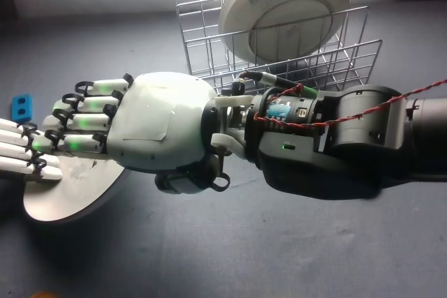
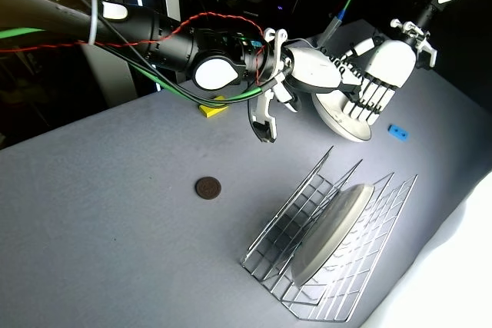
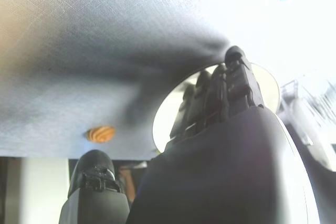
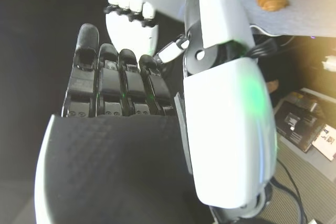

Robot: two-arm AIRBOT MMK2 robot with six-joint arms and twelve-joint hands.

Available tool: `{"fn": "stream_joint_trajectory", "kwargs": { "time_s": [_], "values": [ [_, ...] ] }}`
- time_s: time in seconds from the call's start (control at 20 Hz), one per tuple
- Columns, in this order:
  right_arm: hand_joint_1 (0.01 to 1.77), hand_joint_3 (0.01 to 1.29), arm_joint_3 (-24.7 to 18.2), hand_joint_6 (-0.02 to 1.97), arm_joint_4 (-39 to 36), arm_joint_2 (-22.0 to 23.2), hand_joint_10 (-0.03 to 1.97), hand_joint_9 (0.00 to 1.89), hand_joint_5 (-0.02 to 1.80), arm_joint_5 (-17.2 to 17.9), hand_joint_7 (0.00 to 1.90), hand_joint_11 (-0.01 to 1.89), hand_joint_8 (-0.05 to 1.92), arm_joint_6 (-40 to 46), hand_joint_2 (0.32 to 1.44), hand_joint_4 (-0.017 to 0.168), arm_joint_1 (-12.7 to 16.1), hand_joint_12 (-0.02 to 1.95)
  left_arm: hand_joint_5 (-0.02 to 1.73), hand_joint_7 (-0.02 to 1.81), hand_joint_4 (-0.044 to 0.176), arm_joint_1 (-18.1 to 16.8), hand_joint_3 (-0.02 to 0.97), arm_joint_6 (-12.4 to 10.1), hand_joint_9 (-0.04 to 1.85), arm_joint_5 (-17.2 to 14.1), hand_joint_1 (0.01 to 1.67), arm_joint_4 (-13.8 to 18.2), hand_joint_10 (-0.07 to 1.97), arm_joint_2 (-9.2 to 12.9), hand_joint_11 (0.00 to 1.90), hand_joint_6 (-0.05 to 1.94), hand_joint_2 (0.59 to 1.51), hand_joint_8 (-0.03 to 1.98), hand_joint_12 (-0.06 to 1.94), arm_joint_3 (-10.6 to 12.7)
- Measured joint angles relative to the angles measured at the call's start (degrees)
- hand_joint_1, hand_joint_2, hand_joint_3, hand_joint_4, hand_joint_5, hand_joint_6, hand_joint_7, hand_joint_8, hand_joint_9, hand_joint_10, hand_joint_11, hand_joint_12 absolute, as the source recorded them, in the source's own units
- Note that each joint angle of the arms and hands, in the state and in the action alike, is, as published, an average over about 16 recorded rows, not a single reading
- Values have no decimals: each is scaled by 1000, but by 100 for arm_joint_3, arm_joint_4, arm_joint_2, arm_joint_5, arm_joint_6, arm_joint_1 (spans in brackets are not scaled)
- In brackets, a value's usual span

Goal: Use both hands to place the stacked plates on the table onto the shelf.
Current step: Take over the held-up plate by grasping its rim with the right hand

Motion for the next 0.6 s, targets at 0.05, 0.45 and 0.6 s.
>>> {"fn": "stream_joint_trajectory", "kwargs": {
  "time_s": [0.05,0.45,0.6],
  "values": [
    [1299,11,69,29,12,-59,23,22,22,19,10,12,10,-11,984,3,-29,611,-7,-5,-6,0,19,0,-26,-1,14,0,-43,-1,13,-23,1048,-11,9,2],
    [1279,11,700,29,109,-579,23,46,39,208,37,12,9,-46,993,3,-188,660,-7,-6,-6,-7,18,1,-26,-16,14,9,-43,-7,13,-22,1052,-10,9,19],
    [1278,11,951,29,144,-802,23,73,54,266,63,12,10,-62,999,3,-221,708,-7,-6,-6,-18,18,1,-26,-21,14,22,-43,-11,14,-22,1053,-10,9,27]
  ]
}}
